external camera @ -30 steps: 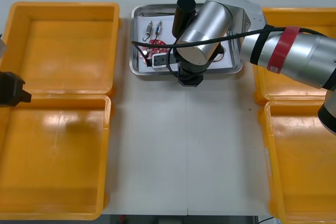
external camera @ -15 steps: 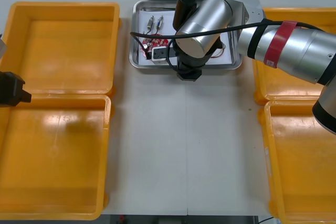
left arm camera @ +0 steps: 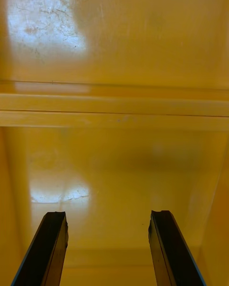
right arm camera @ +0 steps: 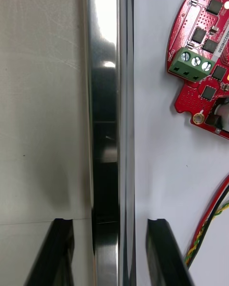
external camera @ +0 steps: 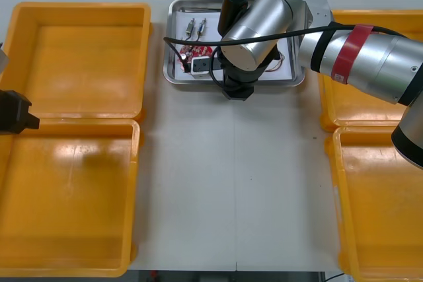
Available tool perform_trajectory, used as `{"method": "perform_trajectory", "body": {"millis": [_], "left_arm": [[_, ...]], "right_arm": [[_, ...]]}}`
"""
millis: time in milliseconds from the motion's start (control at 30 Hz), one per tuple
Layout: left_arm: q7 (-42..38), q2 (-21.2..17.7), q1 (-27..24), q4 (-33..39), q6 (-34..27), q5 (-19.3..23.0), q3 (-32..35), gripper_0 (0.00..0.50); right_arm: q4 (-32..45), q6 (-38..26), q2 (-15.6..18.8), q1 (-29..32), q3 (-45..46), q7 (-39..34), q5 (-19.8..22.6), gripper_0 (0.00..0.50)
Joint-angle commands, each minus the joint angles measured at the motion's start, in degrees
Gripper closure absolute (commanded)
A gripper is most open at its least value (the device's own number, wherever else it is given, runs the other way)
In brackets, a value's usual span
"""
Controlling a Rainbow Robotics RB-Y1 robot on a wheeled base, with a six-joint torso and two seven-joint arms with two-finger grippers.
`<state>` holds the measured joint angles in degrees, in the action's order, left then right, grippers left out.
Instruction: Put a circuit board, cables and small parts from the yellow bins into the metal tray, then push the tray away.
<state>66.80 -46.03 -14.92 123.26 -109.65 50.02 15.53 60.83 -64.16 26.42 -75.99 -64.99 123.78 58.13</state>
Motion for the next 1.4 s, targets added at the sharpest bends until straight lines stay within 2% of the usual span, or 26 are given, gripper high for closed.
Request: {"method": "perform_trajectory", "body": {"millis": [33,200,367,500,567,700,900,1100,1267,1400], "left_arm": [[2.90,-2.49,1.12,1.64,-0.35,-0.01,1.88,0.000],[2.90,-2.49,1.12,1.64,-0.35,-0.01,1.88,0.000],[2.90,-2.49,1.12,1.64,-0.35,-0.01,1.88,0.000],[2.90,-2.49,1.12,1.64,-0.35,-0.01,1.88,0.000],[2.90,-2.49,1.12,1.64,-0.35,-0.01,1.88,0.000],[2.90,-2.49,1.12,1.64,-0.35,-0.01,1.88,0.000],[2.90,-2.49,1.12,1.64,-0.35,-0.01,1.88,0.000],[2.90,-2.49,1.12,1.64,-0.35,-0.01,1.88,0.000],[2.90,-2.49,1.12,1.64,-0.35,-0.01,1.88,0.000],[2.90,-2.49,1.12,1.64,-0.35,-0.01,1.88,0.000]], "right_arm": [[-0.01,0.27,-0.93,-3.47,2.42,1.47,1.11,0.000],[-0.01,-3.51,-1.37,-3.82,4.96,1.12,2.69,0.000],[0.61,-9.84,-1.28,-3.91,8.39,0.41,7.18,0.000],[3.07,-16.26,-1.28,-3.82,11.38,-2.22,7.27,0.000],[5.79,-21.53,-1.28,-3.47,13.31,-5.74,6.83,0.000],[11.86,-27.86,-0.40,-2.94,15.25,-11.28,5.60,0.000],[24.69,-34.19,3.29,0.14,17.09,-22.70,5.24,0.000],[39.19,-39.02,9.27,5.15,19.91,-33.60,5.95,0.000],[50.18,-44.65,14.54,10.51,25.18,-42.74,6.65,0.000],[55.98,-45.84,18.05,15.52,31.16,-50.83,7.53,0.000]]}}
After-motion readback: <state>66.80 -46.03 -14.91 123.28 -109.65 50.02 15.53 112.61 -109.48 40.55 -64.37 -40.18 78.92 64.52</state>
